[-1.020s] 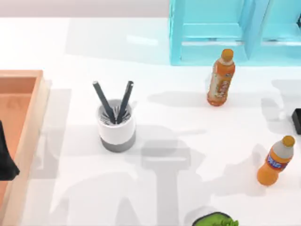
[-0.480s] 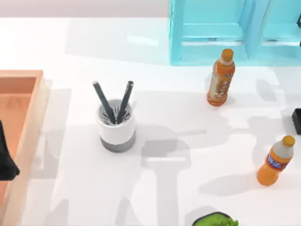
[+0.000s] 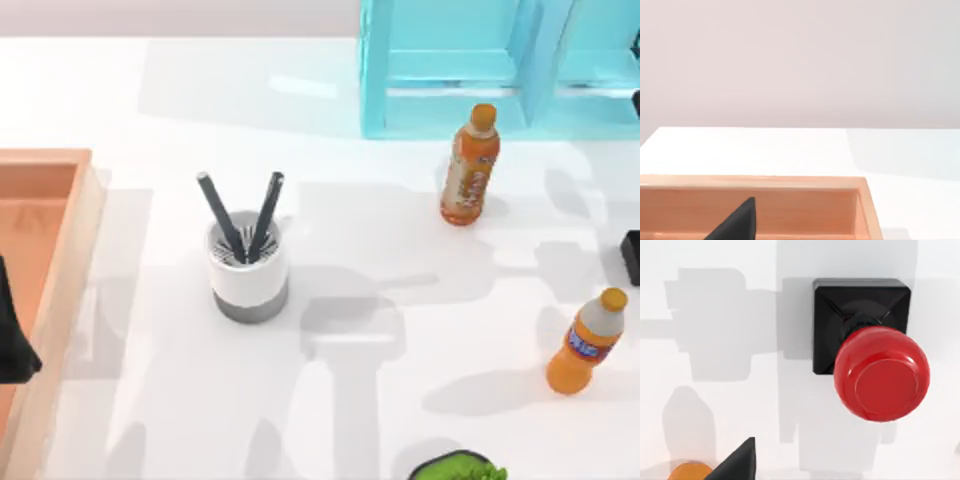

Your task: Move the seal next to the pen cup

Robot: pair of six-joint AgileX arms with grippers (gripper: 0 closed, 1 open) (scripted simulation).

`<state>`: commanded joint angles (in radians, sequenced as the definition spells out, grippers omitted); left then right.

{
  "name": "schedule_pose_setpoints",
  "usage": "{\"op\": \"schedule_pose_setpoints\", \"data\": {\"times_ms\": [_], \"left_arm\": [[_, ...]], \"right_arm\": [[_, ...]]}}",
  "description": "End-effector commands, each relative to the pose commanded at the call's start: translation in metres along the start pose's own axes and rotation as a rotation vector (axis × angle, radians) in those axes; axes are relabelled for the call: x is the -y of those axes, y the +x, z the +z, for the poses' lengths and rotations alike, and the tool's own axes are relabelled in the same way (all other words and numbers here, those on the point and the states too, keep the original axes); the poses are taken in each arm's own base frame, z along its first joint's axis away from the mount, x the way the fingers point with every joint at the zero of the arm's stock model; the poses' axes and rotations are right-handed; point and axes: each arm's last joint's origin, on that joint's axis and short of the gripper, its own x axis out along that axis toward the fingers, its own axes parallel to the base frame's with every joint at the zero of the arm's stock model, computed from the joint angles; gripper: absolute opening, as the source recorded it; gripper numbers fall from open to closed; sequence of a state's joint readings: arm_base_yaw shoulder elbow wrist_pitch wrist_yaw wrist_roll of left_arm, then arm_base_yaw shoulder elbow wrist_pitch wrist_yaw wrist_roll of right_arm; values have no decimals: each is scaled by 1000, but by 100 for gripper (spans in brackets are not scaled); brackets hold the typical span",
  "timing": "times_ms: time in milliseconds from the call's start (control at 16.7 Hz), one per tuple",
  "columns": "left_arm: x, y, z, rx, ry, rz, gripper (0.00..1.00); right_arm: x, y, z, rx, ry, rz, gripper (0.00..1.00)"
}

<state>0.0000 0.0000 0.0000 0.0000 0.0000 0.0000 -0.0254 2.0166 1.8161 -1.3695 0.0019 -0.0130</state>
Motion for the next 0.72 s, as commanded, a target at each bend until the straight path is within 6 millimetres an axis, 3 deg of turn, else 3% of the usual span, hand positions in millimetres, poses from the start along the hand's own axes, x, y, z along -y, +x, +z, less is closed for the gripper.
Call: {"op": "schedule_pose_setpoints", "data": {"times_ms": [180,540,720], "left_arm": [[0,0,0,0,0,0,100],[0,0,0,0,0,0,100],[0,0,0,0,0,0,100]], "right_arm": [[1,21,2,-7,5,0,100],[2,91,1,4,4,0,100],[2,99,0,-1,4,0,100]]}}
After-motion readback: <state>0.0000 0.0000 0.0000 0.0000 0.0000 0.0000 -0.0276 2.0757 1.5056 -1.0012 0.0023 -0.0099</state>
